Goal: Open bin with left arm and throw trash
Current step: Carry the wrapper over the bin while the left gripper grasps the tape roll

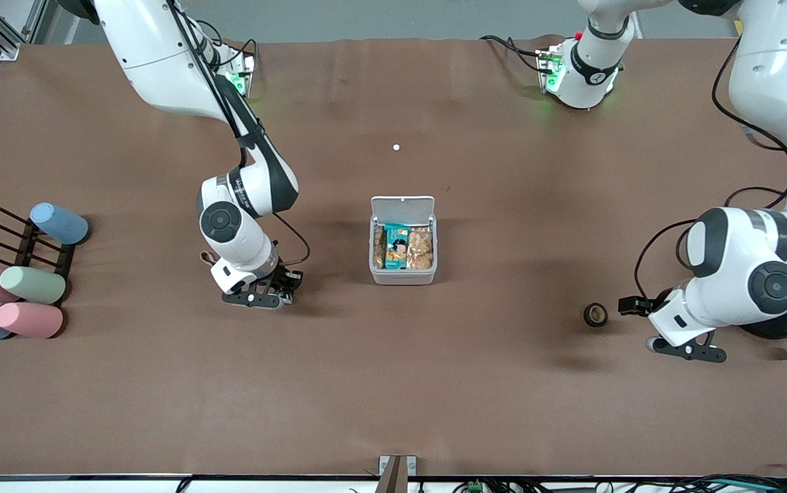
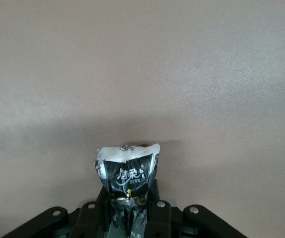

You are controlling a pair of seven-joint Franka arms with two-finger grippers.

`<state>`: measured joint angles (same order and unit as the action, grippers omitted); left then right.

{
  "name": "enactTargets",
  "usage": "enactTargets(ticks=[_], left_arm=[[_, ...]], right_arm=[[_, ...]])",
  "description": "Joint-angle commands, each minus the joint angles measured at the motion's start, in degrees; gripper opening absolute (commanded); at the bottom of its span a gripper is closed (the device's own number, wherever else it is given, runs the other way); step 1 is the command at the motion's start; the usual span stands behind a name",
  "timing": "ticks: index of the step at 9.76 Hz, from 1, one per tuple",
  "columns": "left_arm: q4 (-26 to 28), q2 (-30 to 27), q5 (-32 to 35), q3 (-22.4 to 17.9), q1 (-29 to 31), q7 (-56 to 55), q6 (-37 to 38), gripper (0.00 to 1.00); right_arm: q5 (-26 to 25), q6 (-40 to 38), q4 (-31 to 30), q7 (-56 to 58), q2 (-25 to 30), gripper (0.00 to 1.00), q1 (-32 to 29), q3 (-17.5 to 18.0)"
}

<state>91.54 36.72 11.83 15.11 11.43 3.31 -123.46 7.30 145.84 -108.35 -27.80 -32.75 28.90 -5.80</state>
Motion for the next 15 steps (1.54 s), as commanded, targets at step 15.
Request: enactTargets(ticks=[15], left_arm=[[4.61,5.82,1.35,0.71,-1.58,-5.42,-12.41,1.0]], right_arm=[[-1.14,-17.53,20.36,-23.35,-1.79,0.3,21.03,0.09]])
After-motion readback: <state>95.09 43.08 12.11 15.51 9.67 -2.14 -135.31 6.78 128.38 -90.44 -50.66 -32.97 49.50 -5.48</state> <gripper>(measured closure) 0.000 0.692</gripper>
